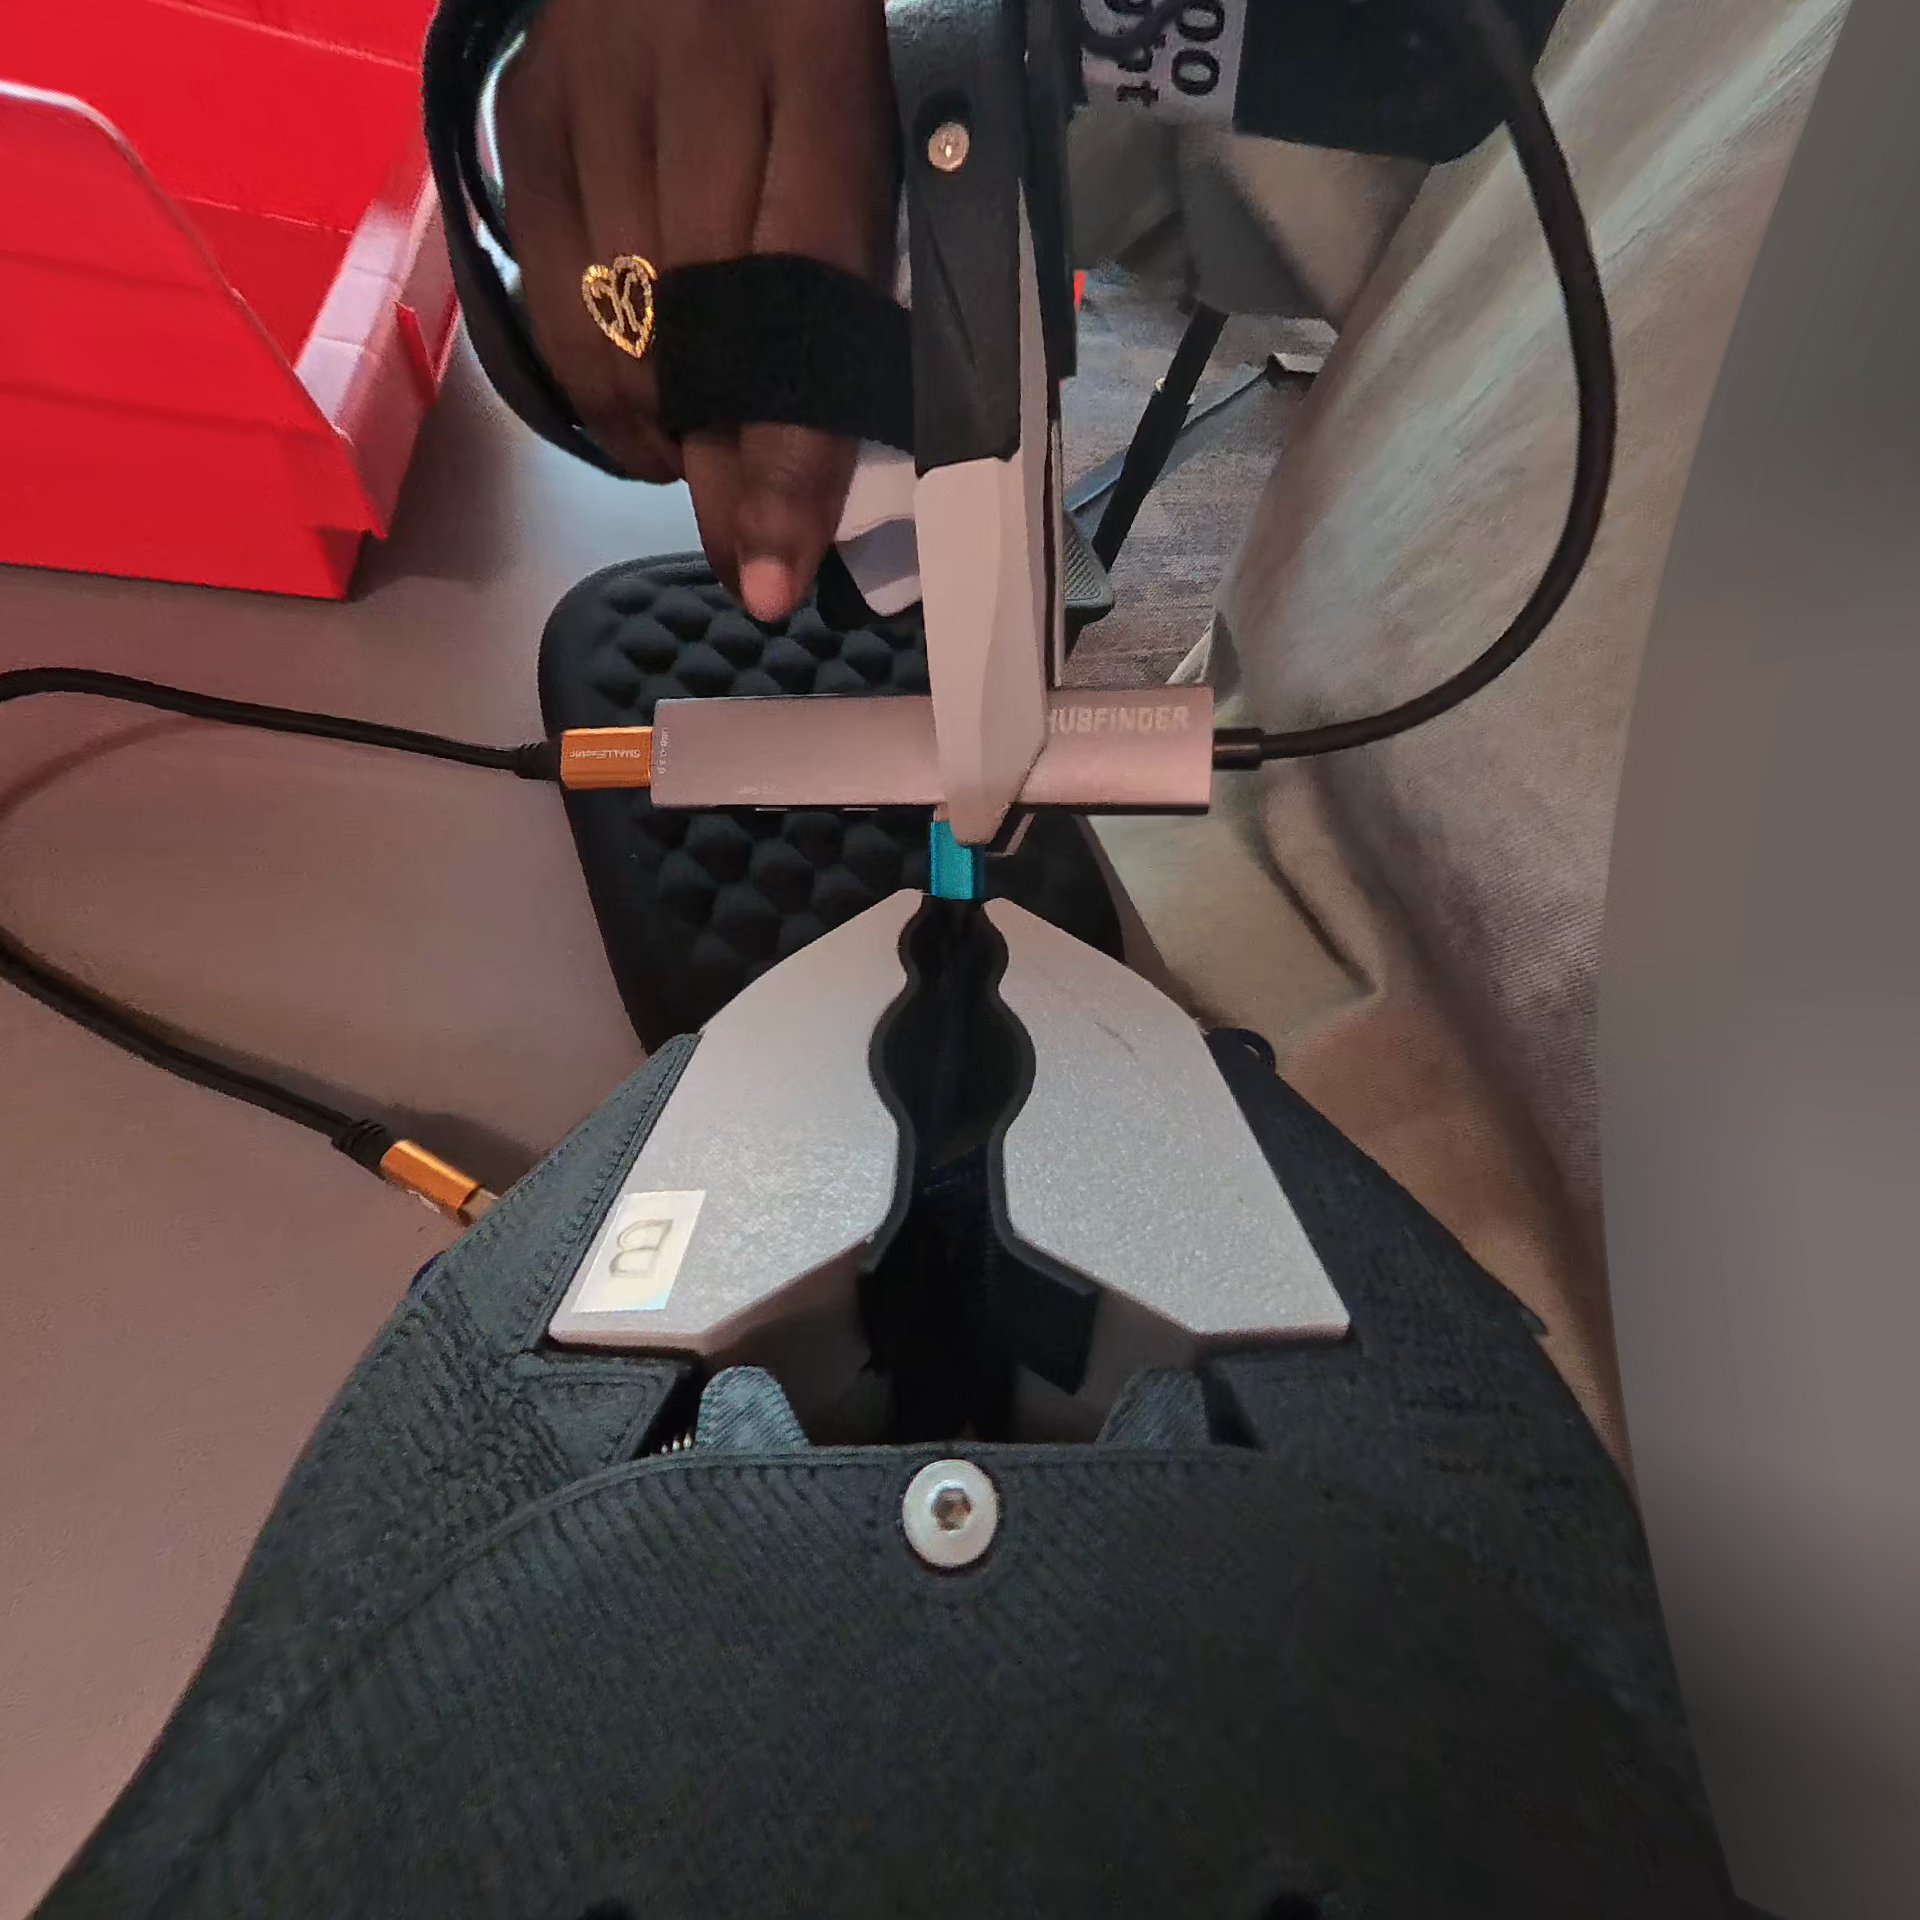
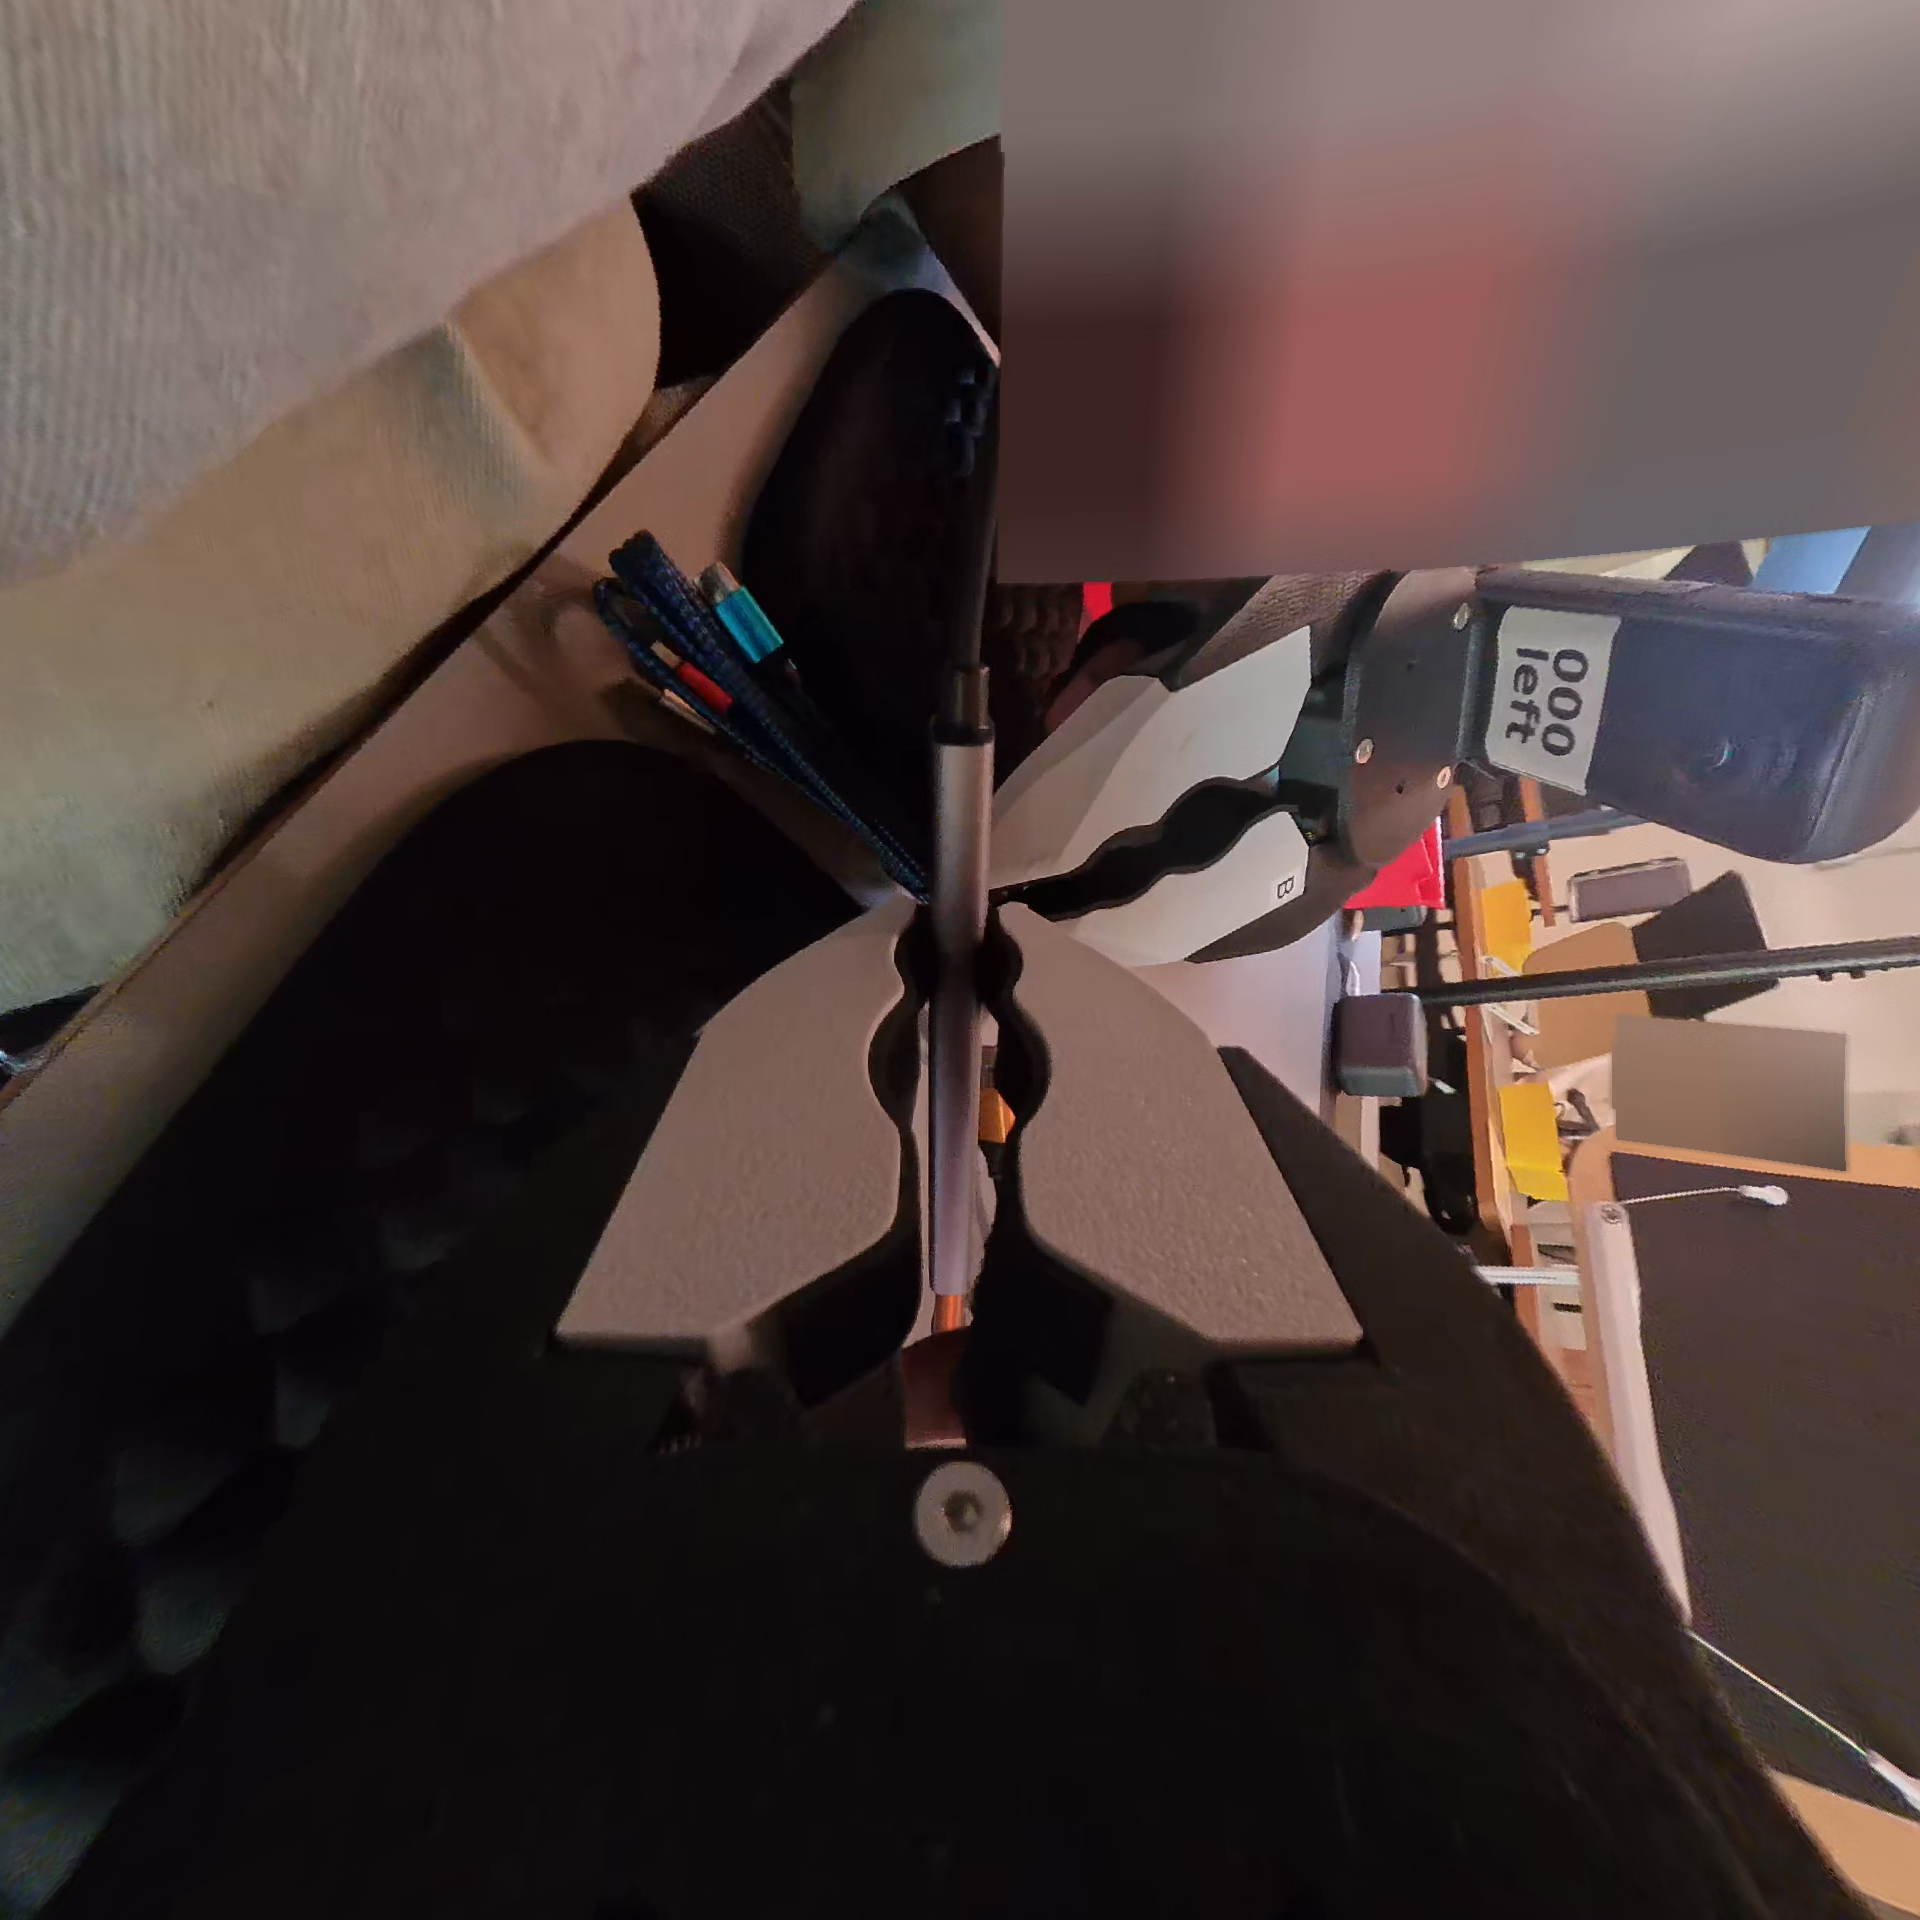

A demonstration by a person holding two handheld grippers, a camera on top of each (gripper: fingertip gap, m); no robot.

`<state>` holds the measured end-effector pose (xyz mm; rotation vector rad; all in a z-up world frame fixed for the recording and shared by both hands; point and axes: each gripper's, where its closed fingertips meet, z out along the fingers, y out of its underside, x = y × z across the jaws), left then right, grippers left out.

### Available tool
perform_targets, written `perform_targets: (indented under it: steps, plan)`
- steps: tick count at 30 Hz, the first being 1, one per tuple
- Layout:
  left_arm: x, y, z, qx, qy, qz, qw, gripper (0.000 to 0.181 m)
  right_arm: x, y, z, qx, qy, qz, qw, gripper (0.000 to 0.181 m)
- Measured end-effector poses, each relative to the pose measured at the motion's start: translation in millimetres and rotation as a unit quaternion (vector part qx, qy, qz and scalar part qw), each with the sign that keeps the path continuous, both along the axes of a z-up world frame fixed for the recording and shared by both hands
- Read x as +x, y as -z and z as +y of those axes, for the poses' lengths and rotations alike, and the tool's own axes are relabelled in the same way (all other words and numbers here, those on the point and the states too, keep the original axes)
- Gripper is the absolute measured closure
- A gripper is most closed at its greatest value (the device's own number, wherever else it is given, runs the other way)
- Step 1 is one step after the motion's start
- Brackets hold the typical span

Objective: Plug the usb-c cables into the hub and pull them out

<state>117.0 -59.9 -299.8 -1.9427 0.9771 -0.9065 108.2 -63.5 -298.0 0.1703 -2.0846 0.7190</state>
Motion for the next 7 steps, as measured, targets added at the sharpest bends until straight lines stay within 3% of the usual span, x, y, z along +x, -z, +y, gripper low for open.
perform_targets:
  steps: [6, 7]
  plan:
    - [0.7, 1.6, 2.9, -0.008, -0.008, -0.016, 1.0, 0.179, -0.3, 4.4, 0.2, 0.002, 0.005, 0.023, 1.0, 0.174]
    - [2.1, -5.3, -2.4, -0.001, 0.012, -0.047, 0.999, 0.181, -3.1, 4.1, 1.6, 0.003, 0.012, 0.036, 0.999, 0.174]
